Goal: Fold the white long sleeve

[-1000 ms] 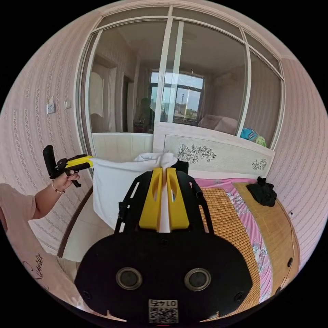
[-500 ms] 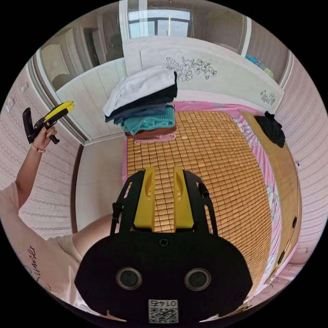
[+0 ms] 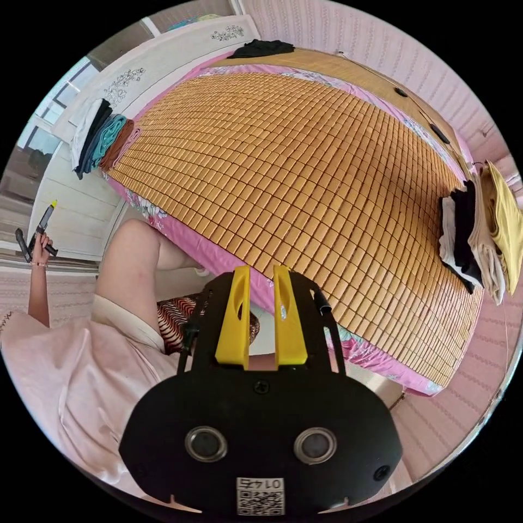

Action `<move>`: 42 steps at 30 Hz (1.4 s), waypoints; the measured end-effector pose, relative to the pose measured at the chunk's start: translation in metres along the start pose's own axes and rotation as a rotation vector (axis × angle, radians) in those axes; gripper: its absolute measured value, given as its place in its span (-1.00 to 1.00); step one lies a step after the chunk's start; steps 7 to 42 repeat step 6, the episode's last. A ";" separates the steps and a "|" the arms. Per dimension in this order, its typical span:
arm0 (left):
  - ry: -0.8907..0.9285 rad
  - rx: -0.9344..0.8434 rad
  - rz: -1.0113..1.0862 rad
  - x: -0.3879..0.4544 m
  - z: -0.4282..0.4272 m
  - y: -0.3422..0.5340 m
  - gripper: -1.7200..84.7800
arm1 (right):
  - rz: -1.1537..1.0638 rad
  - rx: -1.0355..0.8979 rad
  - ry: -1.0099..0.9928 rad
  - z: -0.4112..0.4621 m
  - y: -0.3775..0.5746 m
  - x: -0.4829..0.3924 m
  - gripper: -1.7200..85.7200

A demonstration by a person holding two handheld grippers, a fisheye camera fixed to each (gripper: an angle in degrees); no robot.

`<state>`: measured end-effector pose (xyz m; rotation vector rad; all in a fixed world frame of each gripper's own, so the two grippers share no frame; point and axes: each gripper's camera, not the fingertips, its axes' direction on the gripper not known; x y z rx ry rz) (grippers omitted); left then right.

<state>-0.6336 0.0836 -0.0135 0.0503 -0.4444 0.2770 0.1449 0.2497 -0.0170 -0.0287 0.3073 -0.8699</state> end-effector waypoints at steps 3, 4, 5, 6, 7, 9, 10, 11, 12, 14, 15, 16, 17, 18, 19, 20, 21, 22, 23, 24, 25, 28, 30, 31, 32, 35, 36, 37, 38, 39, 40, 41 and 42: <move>-0.059 0.029 0.001 0.008 0.001 -0.019 -0.77 | 0.005 0.047 -0.049 -0.005 0.006 -0.005 -0.80; -0.059 0.021 -0.011 0.007 0.004 -0.026 -0.77 | -0.007 0.043 -0.046 -0.004 0.005 -0.009 -0.80; -0.053 0.015 -0.022 0.007 0.005 -0.030 -0.77 | -0.041 0.033 -0.032 -0.003 0.003 -0.018 -0.79; -0.031 -0.003 -0.048 0.005 0.008 -0.038 -0.79 | -0.085 0.027 -0.020 -0.003 0.001 -0.030 -0.79; -0.031 -0.003 -0.048 0.005 0.008 -0.038 -0.79 | -0.085 0.027 -0.020 -0.003 0.001 -0.030 -0.79; -0.031 -0.003 -0.048 0.005 0.008 -0.038 -0.79 | -0.085 0.027 -0.020 -0.003 0.001 -0.030 -0.79; -0.031 -0.003 -0.048 0.005 0.008 -0.038 -0.79 | -0.085 0.027 -0.020 -0.003 0.001 -0.030 -0.79; -0.031 -0.003 -0.048 0.005 0.008 -0.038 -0.79 | -0.085 0.027 -0.020 -0.003 0.001 -0.030 -0.79; -0.031 -0.003 -0.048 0.005 0.008 -0.038 -0.79 | -0.085 0.027 -0.020 -0.003 0.001 -0.030 -0.79; -0.031 -0.003 -0.048 0.005 0.008 -0.038 -0.79 | -0.085 0.027 -0.020 -0.003 0.001 -0.030 -0.79; -0.031 -0.003 -0.048 0.005 0.008 -0.038 -0.79 | -0.085 0.027 -0.020 -0.003 0.001 -0.030 -0.79; -0.031 -0.003 -0.048 0.005 0.008 -0.038 -0.79 | -0.085 0.027 -0.020 -0.003 0.001 -0.030 -0.79; -0.031 -0.003 -0.048 0.005 0.008 -0.038 -0.79 | -0.085 0.027 -0.020 -0.003 0.001 -0.030 -0.79; -0.031 -0.003 -0.048 0.005 0.008 -0.038 -0.79 | -0.085 0.027 -0.020 -0.003 0.001 -0.030 -0.79; -0.031 -0.003 -0.048 0.005 0.008 -0.038 -0.79 | -0.085 0.027 -0.020 -0.003 0.001 -0.030 -0.79; -0.031 -0.003 -0.048 0.005 0.008 -0.038 -0.79 | -0.085 0.027 -0.020 -0.003 0.001 -0.030 -0.79; -0.031 -0.003 -0.048 0.005 0.008 -0.038 -0.79 | -0.085 0.027 -0.020 -0.003 0.001 -0.030 -0.79; -0.031 -0.003 -0.048 0.005 0.008 -0.038 -0.79 | -0.085 0.027 -0.020 -0.003 0.001 -0.030 -0.79; -0.031 -0.003 -0.048 0.005 0.008 -0.038 -0.79 | -0.085 0.027 -0.020 -0.003 0.001 -0.030 -0.79; -0.031 -0.003 -0.048 0.005 0.008 -0.038 -0.79 | -0.085 0.027 -0.020 -0.003 0.001 -0.030 -0.79; -0.031 -0.003 -0.048 0.005 0.008 -0.038 -0.79 | -0.085 0.027 -0.020 -0.003 0.001 -0.030 -0.79; -0.031 -0.003 -0.048 0.005 0.008 -0.038 -0.79 | -0.085 0.027 -0.020 -0.003 0.001 -0.030 -0.79; -0.031 -0.003 -0.048 0.005 0.008 -0.038 -0.79 | -0.085 0.027 -0.020 -0.003 0.001 -0.030 -0.79; -0.031 -0.003 -0.048 0.005 0.008 -0.038 -0.79 | -0.085 0.027 -0.020 -0.003 0.001 -0.030 -0.79; -0.031 -0.003 -0.048 0.005 0.008 -0.038 -0.79 | -0.085 0.027 -0.020 -0.003 0.001 -0.030 -0.79; -0.031 -0.003 -0.048 0.005 0.008 -0.038 -0.79 | -0.085 0.027 -0.020 -0.003 0.001 -0.030 -0.79; -0.031 -0.003 -0.048 0.005 0.008 -0.038 -0.79 | -0.085 0.027 -0.020 -0.003 0.001 -0.030 -0.79; -0.031 -0.003 -0.048 0.005 0.008 -0.038 -0.79 | -0.085 0.027 -0.020 -0.003 0.001 -0.030 -0.79; -0.031 -0.003 -0.048 0.005 0.008 -0.038 -0.79 | -0.085 0.027 -0.020 -0.003 0.001 -0.030 -0.79; -0.031 -0.003 -0.048 0.005 0.008 -0.038 -0.79 | -0.085 0.027 -0.020 -0.003 0.001 -0.030 -0.79; -0.031 -0.003 -0.048 0.005 0.008 -0.038 -0.79 | -0.085 0.027 -0.020 -0.003 0.001 -0.030 -0.79; -0.031 -0.003 -0.048 0.005 0.008 -0.038 -0.79 | -0.085 0.027 -0.020 -0.003 0.001 -0.030 -0.79; -0.031 -0.003 -0.048 0.005 0.008 -0.038 -0.79 | -0.085 0.027 -0.020 -0.003 0.001 -0.030 -0.79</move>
